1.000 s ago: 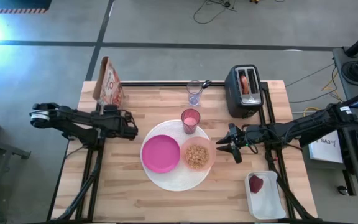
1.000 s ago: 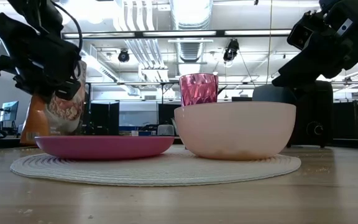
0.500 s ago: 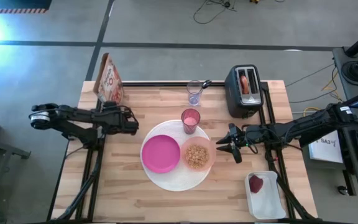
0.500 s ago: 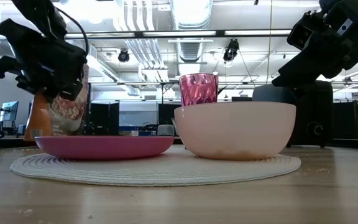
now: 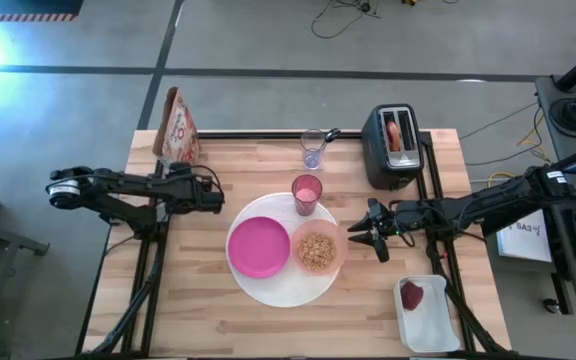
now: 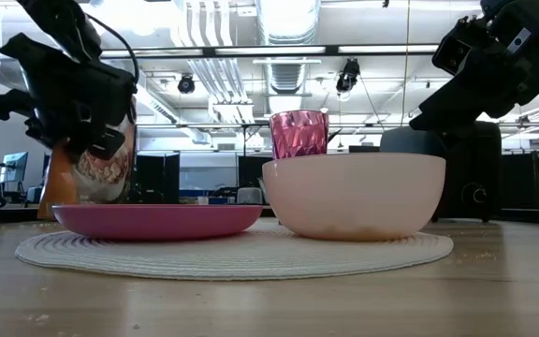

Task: Arrange a breakfast setting
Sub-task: Pour the cereal from the orange cereal box into the orange bowl on the white mat

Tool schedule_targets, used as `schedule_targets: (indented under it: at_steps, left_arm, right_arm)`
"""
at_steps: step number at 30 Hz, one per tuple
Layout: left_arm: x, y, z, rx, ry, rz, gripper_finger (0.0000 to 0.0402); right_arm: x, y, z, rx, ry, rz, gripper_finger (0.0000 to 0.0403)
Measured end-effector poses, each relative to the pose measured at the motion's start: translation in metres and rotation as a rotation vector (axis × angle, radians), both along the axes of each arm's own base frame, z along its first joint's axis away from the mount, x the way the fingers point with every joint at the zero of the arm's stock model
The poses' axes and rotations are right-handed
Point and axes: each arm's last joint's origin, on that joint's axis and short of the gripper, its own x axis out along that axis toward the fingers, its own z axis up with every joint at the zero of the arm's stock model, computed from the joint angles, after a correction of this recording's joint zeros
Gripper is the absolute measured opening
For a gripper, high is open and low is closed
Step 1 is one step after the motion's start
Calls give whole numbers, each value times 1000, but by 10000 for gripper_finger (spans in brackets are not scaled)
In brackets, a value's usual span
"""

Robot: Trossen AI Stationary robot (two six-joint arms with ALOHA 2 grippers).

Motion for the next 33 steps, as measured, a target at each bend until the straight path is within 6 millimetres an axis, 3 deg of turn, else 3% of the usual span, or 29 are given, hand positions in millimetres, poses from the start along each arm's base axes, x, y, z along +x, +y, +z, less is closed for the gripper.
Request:
schedule_targets:
  at_steps: [9,20,26,33]
  left_arm:
    - [0,-1,-1,-43,37,-26,84]
    - [-1,-2,0,-108,-5,28,149]
    - [8,-3,20,-188,-57,66,184]
    - [13,-6,47,-312,-54,100,190]
  right_arm:
    - [0,0,0,0,0,0,128]
    - [0,0,0,0,0,0,128]
    - [0,0,0,0,0,0,128]
    - [0,0,0,0,-1,0,128]
